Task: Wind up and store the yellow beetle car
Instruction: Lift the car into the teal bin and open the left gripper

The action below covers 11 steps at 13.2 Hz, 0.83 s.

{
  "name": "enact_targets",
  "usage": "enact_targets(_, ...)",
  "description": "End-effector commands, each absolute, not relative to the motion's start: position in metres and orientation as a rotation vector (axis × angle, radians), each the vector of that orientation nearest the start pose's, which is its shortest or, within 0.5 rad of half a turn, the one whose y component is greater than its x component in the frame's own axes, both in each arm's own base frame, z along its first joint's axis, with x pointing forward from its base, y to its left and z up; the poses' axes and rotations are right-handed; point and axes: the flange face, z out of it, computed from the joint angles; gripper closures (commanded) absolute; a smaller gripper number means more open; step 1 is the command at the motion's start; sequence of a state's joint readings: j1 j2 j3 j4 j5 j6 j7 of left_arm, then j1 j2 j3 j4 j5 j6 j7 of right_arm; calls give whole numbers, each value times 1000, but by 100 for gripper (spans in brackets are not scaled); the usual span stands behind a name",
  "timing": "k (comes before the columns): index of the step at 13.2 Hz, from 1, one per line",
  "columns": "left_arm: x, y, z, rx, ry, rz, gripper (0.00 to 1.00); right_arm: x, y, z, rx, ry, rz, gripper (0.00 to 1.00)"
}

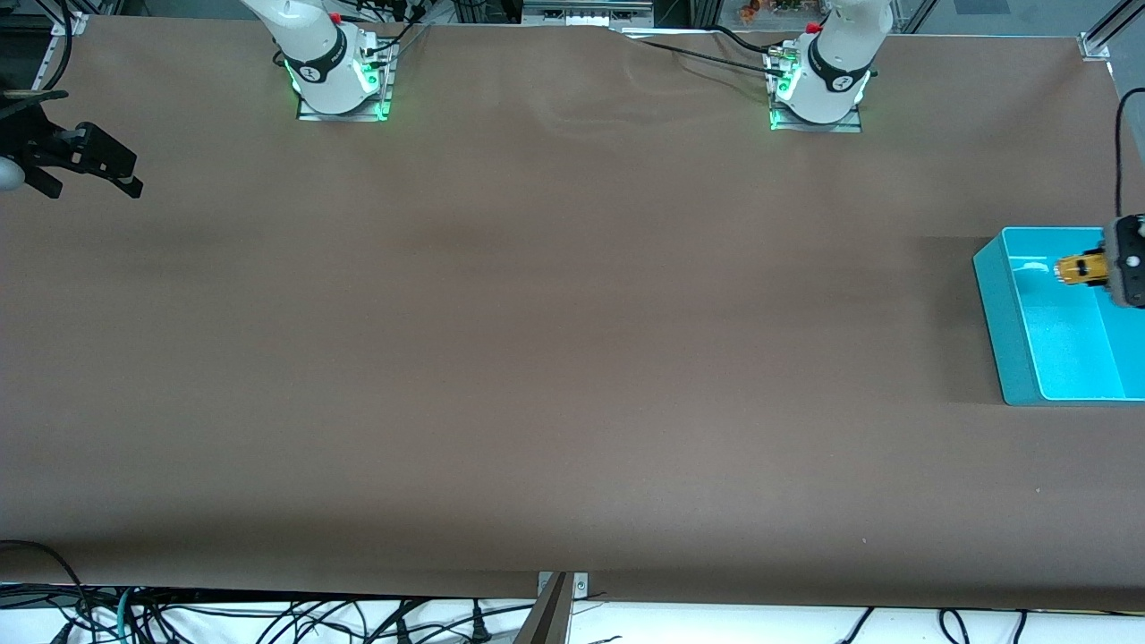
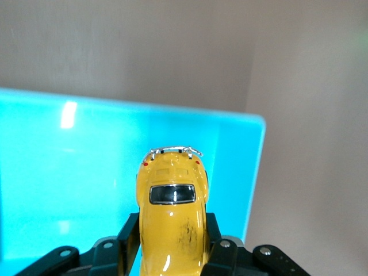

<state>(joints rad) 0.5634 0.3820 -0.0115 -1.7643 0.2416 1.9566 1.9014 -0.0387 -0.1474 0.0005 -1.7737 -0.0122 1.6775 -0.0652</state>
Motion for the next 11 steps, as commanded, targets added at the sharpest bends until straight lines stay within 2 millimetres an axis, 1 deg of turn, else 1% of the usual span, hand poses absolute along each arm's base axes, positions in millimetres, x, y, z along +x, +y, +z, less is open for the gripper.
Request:
enact_targets(1,539,362,290,-2271,2246,399,83,515,-22,622,-3161,-62,-64,0)
enact_targets(2,537,369,271,-2271,2240,384,82,515,-22,622,-3161,-62,-56,0)
enact_targets(3,534,376,249,-2274,2234,367,81,515,-23,621,-3163,-60,-54,0)
enact_targets(4,532,381,231,-2270,2229,349,81,515,-23,622,-3163,-62,-56,0)
enact_targets(5,530,385,220,-2246,2254,337,77,515,-22,621,-3163,-62,-54,0)
enact_targets(7,526,391,209,-2227,2273,322,62,515,-22,621,-3163,-62,-54,0)
enact_targets(8,523,390,204,-2230,2277,321,46,515,-22,621,-3163,-62,-54,0)
enact_targets(9,524,390,204,-2218,2288,317,0,515,-22,621,-3163,-62,-54,0)
enact_targets(11,529,389,212,-2179,2314,303,0,515,-22,621,-3163,-62,-54,0)
